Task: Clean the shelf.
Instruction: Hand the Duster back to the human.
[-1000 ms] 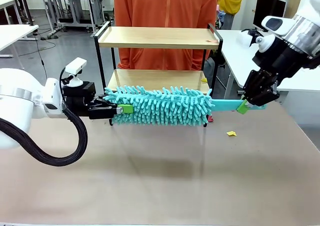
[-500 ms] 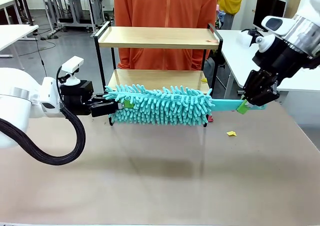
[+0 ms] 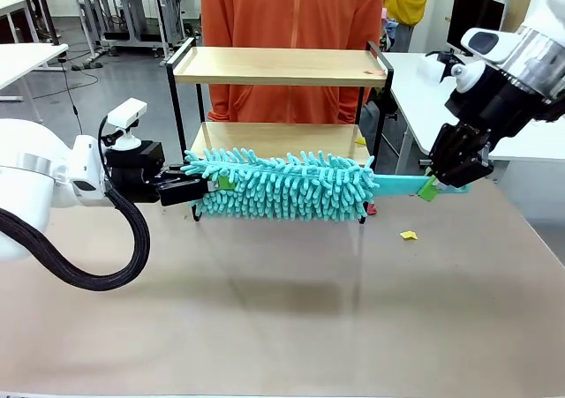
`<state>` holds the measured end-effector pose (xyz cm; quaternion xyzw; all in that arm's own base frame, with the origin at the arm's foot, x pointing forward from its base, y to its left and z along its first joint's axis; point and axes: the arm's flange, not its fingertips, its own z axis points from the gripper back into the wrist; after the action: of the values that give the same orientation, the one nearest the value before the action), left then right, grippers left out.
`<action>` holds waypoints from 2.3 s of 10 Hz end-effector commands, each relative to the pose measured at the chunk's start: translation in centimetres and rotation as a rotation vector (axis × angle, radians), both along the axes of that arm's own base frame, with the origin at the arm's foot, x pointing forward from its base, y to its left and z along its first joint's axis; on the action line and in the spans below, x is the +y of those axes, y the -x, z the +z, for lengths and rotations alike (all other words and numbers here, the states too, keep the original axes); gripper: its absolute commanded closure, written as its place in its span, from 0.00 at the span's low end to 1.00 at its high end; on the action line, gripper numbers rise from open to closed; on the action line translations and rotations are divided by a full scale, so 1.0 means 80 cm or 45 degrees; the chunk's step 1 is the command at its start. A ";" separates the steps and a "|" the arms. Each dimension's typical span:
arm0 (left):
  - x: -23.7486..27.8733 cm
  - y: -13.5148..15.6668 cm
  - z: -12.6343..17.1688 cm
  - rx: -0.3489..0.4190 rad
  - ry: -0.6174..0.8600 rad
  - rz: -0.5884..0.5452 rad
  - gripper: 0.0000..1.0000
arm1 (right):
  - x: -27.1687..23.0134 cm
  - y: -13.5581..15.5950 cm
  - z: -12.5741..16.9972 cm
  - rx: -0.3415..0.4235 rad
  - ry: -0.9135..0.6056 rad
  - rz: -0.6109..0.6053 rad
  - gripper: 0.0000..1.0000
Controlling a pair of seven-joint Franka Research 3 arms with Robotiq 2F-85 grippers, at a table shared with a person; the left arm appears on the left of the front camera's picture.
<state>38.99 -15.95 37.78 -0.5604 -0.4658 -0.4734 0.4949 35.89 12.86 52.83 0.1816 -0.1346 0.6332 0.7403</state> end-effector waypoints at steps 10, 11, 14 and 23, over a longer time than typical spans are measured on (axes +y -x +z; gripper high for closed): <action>-0.001 0.001 0.000 0.001 0.001 -0.003 1.00 | -0.137 0.036 0.075 -0.134 -0.820 -0.375 0.00; -0.001 0.001 0.000 0.001 0.001 -0.003 1.00 | -0.157 0.035 0.073 -0.136 -0.897 -0.420 0.00; -0.001 0.001 0.000 0.001 0.001 -0.003 1.00 | -0.210 0.030 0.062 -0.108 -1.081 -0.500 0.00; -0.001 0.001 0.000 0.001 0.001 -0.003 1.00 | -0.217 0.032 0.068 -0.089 -1.055 -0.542 0.00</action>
<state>38.96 -16.02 37.67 -0.5606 -0.4644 -0.4735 0.4959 33.21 -4.56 57.92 0.4061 -0.4235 0.3649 0.7229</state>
